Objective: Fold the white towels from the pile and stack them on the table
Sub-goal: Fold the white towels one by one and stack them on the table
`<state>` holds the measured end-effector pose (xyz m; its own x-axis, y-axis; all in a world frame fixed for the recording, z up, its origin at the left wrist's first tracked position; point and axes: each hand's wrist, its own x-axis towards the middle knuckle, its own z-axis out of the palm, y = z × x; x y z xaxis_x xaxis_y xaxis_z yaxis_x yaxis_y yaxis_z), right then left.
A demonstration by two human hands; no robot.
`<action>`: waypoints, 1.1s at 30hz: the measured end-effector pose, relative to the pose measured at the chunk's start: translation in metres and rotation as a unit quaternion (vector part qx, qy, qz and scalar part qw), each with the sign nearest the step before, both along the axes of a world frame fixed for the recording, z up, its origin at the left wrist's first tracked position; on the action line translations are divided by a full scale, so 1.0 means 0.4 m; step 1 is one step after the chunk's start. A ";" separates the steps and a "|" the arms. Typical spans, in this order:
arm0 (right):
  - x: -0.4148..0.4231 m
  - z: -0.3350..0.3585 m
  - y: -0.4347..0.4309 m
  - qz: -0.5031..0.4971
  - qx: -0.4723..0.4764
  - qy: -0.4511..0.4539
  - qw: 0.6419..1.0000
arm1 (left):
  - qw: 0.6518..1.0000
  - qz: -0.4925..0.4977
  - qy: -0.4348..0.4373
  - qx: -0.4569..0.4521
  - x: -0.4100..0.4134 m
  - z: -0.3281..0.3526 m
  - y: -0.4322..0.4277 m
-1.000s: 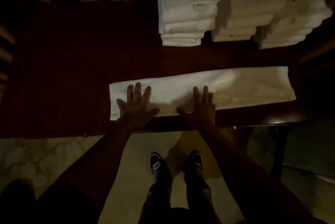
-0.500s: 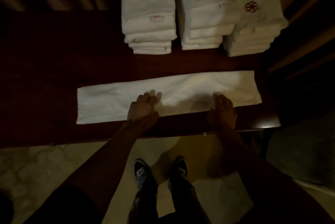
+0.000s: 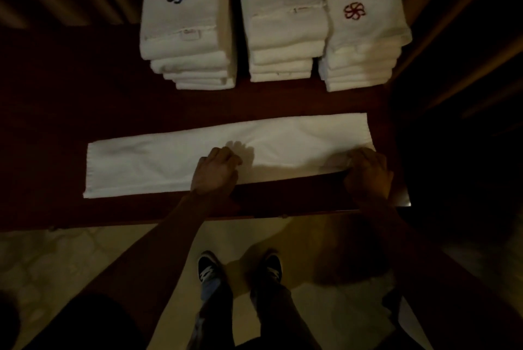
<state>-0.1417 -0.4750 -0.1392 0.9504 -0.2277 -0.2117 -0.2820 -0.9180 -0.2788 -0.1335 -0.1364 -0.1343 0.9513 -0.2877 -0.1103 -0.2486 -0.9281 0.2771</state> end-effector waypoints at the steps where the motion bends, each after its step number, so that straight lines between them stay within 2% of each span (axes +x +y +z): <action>1: 0.003 0.000 -0.016 0.010 -0.004 0.006 1.000 | 1.000 -0.005 0.005 0.005 0.004 -0.001 -0.023; 4: 0.007 -0.009 -0.059 0.036 -0.006 0.012 0.999 | 1.000 -0.010 0.007 0.019 0.020 -0.012 -0.094; 8: 0.006 -0.035 -0.104 0.049 0.012 -0.033 0.998 | 1.000 -0.018 0.013 0.021 0.032 -0.027 -0.185; 13: 0.018 -0.031 -0.124 0.042 0.078 -0.097 0.991 | 0.999 0.036 0.019 -0.011 0.041 -0.045 -0.244; 21: 0.023 -0.024 -0.141 0.006 0.119 -0.160 0.980 | 0.998 0.037 -0.059 -0.003 0.052 -0.049 -0.265; 28: 0.011 -0.012 -0.162 0.006 0.115 -0.162 0.980 | 0.991 0.000 -0.111 -0.071 0.012 -0.056 -0.269; 33: -0.008 -0.062 -0.184 0.022 0.089 -0.120 0.988 | 0.992 -0.041 -0.068 -0.095 -0.003 -0.095 -0.257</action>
